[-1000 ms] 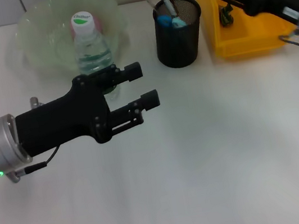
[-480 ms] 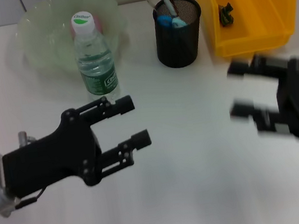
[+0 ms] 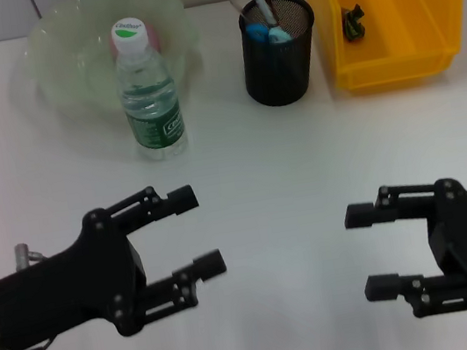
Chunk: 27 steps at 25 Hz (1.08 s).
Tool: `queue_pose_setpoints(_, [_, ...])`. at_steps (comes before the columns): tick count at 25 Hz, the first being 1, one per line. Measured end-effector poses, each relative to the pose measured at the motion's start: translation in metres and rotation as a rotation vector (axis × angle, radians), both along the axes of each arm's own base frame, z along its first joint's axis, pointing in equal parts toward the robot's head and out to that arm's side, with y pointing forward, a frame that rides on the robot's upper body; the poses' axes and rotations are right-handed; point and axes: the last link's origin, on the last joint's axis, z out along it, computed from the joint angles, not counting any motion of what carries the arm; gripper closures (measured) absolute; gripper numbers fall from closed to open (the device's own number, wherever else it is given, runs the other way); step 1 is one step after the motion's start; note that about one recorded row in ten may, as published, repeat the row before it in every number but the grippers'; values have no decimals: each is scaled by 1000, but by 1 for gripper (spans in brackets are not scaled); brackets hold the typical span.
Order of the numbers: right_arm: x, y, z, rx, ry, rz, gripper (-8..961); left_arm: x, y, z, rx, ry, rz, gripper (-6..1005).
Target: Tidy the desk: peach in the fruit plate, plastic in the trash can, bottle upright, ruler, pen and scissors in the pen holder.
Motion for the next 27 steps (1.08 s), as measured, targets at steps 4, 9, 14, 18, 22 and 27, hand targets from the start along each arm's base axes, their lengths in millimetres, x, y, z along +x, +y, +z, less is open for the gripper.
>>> queue_pose_setpoints(4, [-2,2,-2,-32,-21,6,242,-4,-2,-6,-46,49,-2,331])
queue_pose_setpoints(9, [-1,2,-3,-8,-27,29,227,-5,-5,-11,-35,72,-23,187])
queue_pose_setpoints(14, [0,1,-5,15,-32,35,130,-7,-7,-13,-42,88,-29,187])
queue_pose_setpoints(18, [1,1,-5,16,-34,33,130,-7,-7,-12,-41,91,-29,187])
queue_pose_setpoints(22, [1,3,-6,22,-41,30,130,-8,-5,-11,-39,95,-33,187])
queue_pose_setpoints(27, [0,4,-8,16,-48,36,130,-7,-5,-11,-36,97,-36,187])
